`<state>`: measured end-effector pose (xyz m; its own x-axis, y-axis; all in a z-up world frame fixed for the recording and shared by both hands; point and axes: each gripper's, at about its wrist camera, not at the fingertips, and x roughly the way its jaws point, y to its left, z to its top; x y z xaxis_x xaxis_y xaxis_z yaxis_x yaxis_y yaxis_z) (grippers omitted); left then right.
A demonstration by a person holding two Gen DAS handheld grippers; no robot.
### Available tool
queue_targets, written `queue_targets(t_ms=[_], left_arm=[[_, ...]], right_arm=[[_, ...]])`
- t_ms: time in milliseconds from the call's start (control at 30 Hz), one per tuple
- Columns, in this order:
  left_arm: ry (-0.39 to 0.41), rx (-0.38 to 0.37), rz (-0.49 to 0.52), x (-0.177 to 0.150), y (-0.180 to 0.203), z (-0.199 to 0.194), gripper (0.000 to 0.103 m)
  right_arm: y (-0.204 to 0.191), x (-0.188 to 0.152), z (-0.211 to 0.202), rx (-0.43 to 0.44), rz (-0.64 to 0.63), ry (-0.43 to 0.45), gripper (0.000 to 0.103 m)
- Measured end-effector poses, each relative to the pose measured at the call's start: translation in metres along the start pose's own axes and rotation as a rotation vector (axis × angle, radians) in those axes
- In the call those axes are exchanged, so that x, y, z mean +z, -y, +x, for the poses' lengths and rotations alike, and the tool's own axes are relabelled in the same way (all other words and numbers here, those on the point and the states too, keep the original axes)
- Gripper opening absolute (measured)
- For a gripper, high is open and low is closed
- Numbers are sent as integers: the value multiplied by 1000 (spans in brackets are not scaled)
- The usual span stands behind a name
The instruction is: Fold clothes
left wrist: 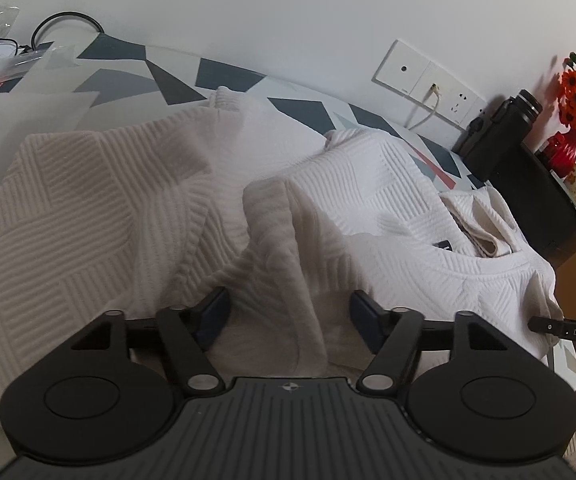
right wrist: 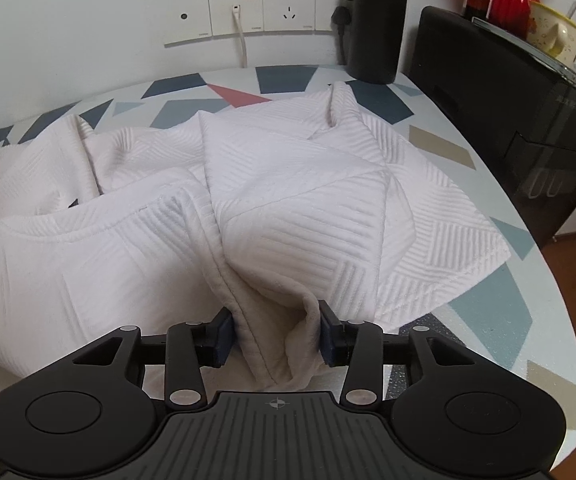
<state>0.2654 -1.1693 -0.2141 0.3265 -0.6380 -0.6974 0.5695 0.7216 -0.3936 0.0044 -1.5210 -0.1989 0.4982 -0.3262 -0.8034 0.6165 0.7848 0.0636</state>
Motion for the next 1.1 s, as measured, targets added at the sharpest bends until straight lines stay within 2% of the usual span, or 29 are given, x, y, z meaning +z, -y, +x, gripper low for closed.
queue_targets(t_ms=[100, 133, 467, 600, 767, 833, 967, 1100], left_arm=[[-13, -33, 12, 0, 3, 4, 94], [-17, -34, 29, -1, 5, 5, 96], [-23, 14, 115, -7, 19, 12, 102], [-25, 33, 143, -9, 23, 15, 102], [-23, 48, 153, -11, 25, 16, 102], [-18, 55, 162, -12, 27, 16, 102], [-6, 79, 205, -17, 32, 16, 102], [4, 98, 227, -21, 35, 17, 102]], right_arm=[[1, 0, 0, 10, 19, 1, 43], [1, 0, 0, 10, 20, 1, 43], [-2, -2, 0, 15, 3, 0, 49], [-5, -2, 1, 31, -7, -5, 62], [-10, -4, 2, 15, -14, 8, 64], [-10, -5, 1, 34, 9, 18, 73], [-13, -7, 2, 29, -1, 16, 79], [-20, -8, 6, 22, -25, 14, 90]])
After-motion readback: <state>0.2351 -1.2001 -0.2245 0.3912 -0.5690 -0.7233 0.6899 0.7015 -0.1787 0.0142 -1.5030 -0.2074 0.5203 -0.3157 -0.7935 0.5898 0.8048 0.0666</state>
